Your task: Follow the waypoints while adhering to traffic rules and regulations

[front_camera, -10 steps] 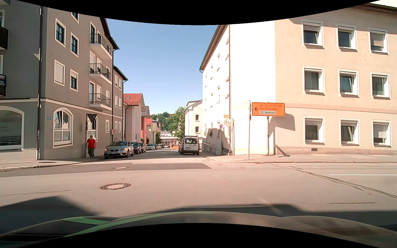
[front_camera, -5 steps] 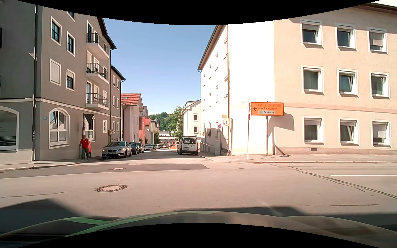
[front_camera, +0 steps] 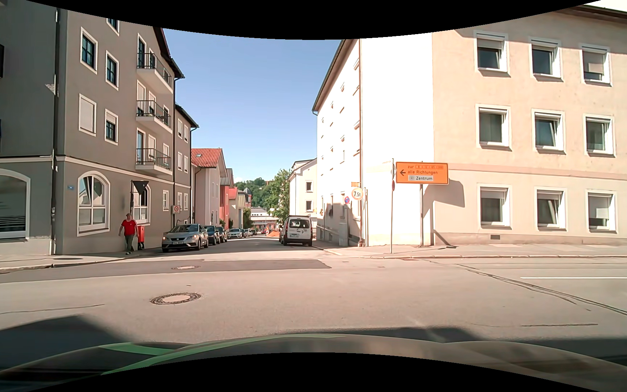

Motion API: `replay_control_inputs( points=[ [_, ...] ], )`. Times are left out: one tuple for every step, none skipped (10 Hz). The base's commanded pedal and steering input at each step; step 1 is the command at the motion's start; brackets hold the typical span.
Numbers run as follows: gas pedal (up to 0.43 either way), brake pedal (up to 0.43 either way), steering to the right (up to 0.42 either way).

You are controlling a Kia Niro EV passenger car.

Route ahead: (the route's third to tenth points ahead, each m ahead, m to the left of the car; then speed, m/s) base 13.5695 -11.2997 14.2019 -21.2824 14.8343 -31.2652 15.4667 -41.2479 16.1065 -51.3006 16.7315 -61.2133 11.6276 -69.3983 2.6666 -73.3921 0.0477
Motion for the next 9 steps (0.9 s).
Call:
replay_control_inputs(
  points=[
    [0.0,0.457,0.173],
    [0.0,0.445,0.173],
    [0.0,0.433,0.17],
    [0.0,0.427,0.158],
    [0.0,0.421,0.153],
    [0.0,0.415,0.153],
    [0.0,0.415,0.154],
    [0.0,0.415,0.153],
    [0.0,0.415,0.154]
  ],
)
